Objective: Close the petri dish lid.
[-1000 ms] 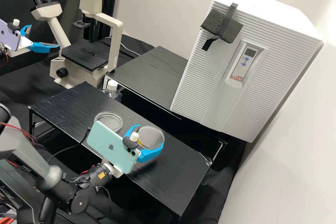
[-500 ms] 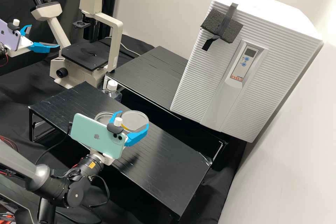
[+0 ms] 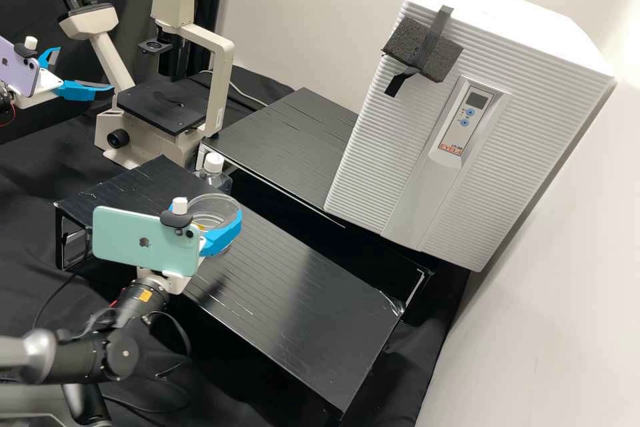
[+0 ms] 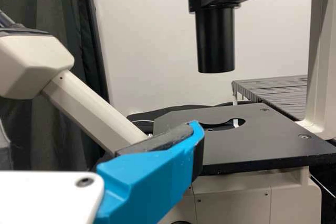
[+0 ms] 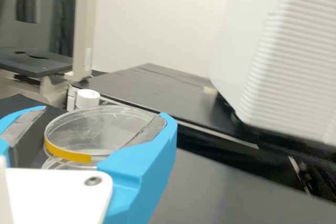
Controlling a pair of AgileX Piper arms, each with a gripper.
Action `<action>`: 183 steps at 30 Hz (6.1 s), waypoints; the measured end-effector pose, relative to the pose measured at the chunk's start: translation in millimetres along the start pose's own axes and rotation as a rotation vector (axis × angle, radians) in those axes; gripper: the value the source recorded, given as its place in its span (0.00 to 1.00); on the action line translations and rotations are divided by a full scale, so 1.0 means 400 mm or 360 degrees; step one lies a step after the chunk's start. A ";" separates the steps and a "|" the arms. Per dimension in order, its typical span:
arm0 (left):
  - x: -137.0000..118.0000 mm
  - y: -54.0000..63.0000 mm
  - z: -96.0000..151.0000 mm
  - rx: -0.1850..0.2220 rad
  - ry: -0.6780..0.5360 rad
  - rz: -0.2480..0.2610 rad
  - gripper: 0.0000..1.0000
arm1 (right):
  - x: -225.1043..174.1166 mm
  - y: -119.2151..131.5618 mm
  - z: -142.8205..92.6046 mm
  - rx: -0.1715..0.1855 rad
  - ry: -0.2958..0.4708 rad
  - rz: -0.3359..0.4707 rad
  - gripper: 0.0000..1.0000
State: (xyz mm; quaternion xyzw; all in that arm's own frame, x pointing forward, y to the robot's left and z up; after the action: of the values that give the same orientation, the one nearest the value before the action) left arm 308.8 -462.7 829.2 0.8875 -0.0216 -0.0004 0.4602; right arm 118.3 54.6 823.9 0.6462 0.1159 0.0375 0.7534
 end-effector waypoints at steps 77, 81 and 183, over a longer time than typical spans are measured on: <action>0.000 0.000 0.000 0.0000 0.0000 0.0000 1.00 | 0.047 -0.102 -0.043 0.0306 -0.0300 0.0147 0.00; 0.000 0.000 0.000 0.0000 0.0000 0.0000 1.00 | 0.050 -0.108 -0.043 0.0284 -0.0301 0.0130 0.00; 0.000 0.000 0.000 0.0000 0.0000 0.0000 1.00 | 0.001 -0.073 -0.051 0.0254 -0.0267 0.0092 1.00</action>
State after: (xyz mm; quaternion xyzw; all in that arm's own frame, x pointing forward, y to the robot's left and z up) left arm 308.8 -462.7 829.2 0.8875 -0.0216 -0.0004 0.4602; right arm 111.3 69.5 792.2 0.7081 0.0365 -0.0043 0.7051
